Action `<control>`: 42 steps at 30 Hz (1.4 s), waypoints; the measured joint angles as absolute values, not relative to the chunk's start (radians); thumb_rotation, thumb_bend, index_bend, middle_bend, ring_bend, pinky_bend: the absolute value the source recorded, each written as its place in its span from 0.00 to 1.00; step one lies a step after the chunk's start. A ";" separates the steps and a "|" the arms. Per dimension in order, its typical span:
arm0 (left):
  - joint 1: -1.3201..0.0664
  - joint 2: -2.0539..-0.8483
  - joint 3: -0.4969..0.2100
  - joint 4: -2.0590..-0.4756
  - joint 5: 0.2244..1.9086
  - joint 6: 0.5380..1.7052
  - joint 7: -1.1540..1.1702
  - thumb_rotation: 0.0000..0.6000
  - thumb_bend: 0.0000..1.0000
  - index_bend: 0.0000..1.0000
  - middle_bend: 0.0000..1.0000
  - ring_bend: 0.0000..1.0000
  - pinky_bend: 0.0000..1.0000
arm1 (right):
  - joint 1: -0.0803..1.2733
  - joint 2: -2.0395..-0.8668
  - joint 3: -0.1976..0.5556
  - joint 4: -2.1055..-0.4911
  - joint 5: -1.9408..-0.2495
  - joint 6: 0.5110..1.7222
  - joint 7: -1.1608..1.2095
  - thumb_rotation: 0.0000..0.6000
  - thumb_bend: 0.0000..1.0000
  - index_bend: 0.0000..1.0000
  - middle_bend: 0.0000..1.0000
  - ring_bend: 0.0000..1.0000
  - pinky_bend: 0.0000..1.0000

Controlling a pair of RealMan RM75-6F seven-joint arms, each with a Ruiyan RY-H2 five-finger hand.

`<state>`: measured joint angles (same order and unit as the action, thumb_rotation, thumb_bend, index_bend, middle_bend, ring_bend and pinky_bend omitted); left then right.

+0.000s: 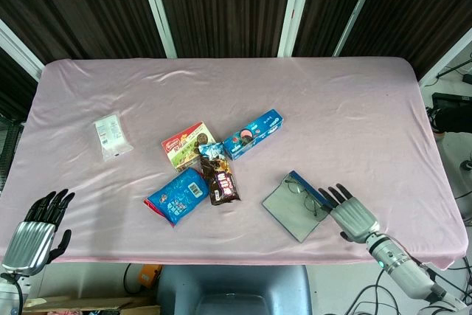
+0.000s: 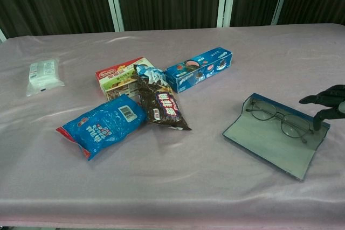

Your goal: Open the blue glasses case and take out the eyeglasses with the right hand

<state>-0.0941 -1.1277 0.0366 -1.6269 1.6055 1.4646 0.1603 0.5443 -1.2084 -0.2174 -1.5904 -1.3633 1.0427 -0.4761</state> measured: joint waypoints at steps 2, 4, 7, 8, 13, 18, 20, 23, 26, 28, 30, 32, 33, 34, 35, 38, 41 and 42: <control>-0.095 -1.128 0.036 -1.627 1.603 1.462 0.162 1.00 0.46 0.00 0.05 0.05 0.15 | 0.543 -1.219 -0.193 -1.561 -1.347 1.034 -0.474 1.00 0.36 0.42 0.00 0.00 0.00; -0.096 -1.129 0.034 -1.628 1.600 1.459 0.164 1.00 0.46 0.00 0.05 0.05 0.15 | 0.545 -1.231 -0.170 -1.538 -1.329 1.026 -0.481 1.00 0.36 0.42 0.00 0.00 0.00; -0.098 -1.130 0.033 -1.628 1.595 1.454 0.168 1.00 0.46 0.00 0.05 0.05 0.15 | 0.555 -1.254 -0.129 -1.507 -1.289 1.010 -0.504 1.00 0.36 0.42 0.00 0.00 0.00; -0.099 -1.131 0.033 -1.629 1.594 1.452 0.170 1.00 0.46 0.00 0.05 0.05 0.15 | 0.561 -1.263 -0.113 -1.499 -1.269 1.000 -0.512 1.00 0.36 0.42 0.00 0.00 0.00; -0.100 -1.132 0.031 -1.630 1.591 1.451 0.173 1.00 0.46 0.00 0.05 0.05 0.15 | 0.599 -1.307 -0.041 -1.464 -1.179 0.949 -0.547 1.00 0.36 0.41 0.00 0.00 0.00; -0.102 -1.129 0.027 -1.629 1.584 1.449 0.165 1.00 0.46 0.00 0.05 0.05 0.15 | 0.618 -1.336 -0.006 -1.448 -1.149 0.944 -0.584 1.00 0.36 0.41 0.00 0.00 0.00; -0.102 -1.129 0.028 -1.629 1.584 1.449 0.164 1.00 0.46 0.00 0.05 0.05 0.16 | 0.614 -1.330 -0.006 -1.457 -1.150 0.952 -0.585 1.00 0.36 0.41 0.00 0.00 0.00; -0.101 -1.128 0.031 -1.630 1.591 1.451 0.163 1.00 0.46 0.00 0.05 0.05 0.16 | 0.606 -1.309 -0.005 -1.483 -1.160 0.960 -0.559 1.00 0.36 0.41 0.00 0.00 0.00; -0.100 -1.128 0.033 -1.630 1.594 1.453 0.162 1.00 0.46 0.00 0.05 0.05 0.15 | 0.595 -1.286 0.002 -1.504 -1.180 0.979 -0.513 1.00 0.36 0.42 0.00 0.00 0.00; -0.102 -1.129 0.032 -1.630 1.592 1.450 0.164 1.00 0.46 0.00 0.05 0.05 0.16 | 0.592 -1.278 0.013 -1.509 -1.188 0.987 -0.485 1.00 0.36 0.42 0.00 0.00 0.00; -0.104 -1.130 0.032 -1.631 1.592 1.446 0.168 1.00 0.46 0.00 0.05 0.05 0.16 | 0.596 -1.279 0.033 -1.509 -1.183 0.983 -0.468 1.00 0.36 0.43 0.00 0.00 0.00; -0.105 -1.131 0.033 -1.631 1.594 1.445 0.171 1.00 0.46 0.00 0.05 0.05 0.15 | 0.609 -1.291 0.046 -1.503 -1.164 0.963 -0.467 1.00 0.36 0.45 0.00 0.00 0.00; -0.105 -1.132 0.033 -1.631 1.595 1.444 0.174 1.00 0.46 0.00 0.05 0.05 0.16 | 0.616 -1.299 0.052 -1.498 -1.154 0.953 -0.470 1.00 0.36 0.46 0.00 0.00 0.00; -0.105 -1.133 0.033 -1.630 1.594 1.444 0.175 1.00 0.46 0.00 0.05 0.05 0.15 | 0.624 -1.310 0.058 -1.492 -1.143 0.944 -0.475 1.00 0.36 0.47 0.00 0.00 0.00; -0.105 -1.133 0.033 -1.630 1.593 1.443 0.175 1.00 0.46 0.00 0.05 0.05 0.16 | 0.635 -1.326 0.065 -1.482 -1.128 0.932 -0.485 1.00 0.36 0.48 0.00 0.00 0.00; -0.105 -1.134 0.032 -1.630 1.590 1.445 0.175 1.00 0.46 0.00 0.05 0.05 0.16 | 0.660 -1.368 0.077 -1.457 -1.086 0.906 -0.521 1.00 0.41 0.50 0.00 0.00 0.00; -0.103 -1.132 0.031 -1.628 1.589 1.449 0.171 1.00 0.46 0.00 0.05 0.05 0.16 | 0.680 -1.401 0.083 -1.435 -1.053 0.891 -0.560 1.00 0.47 0.52 0.00 0.00 0.00; -0.103 -1.131 0.030 -1.628 1.588 1.450 0.168 1.00 0.46 0.00 0.05 0.05 0.16 | 0.685 -1.410 0.083 -1.429 -1.046 0.888 -0.569 1.00 0.48 0.52 0.00 0.00 0.00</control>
<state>-0.1028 -1.1312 0.0302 -1.6283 1.5884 1.4497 0.1683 0.6847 -1.4098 0.0831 -1.4291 -1.0457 0.8879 -0.5694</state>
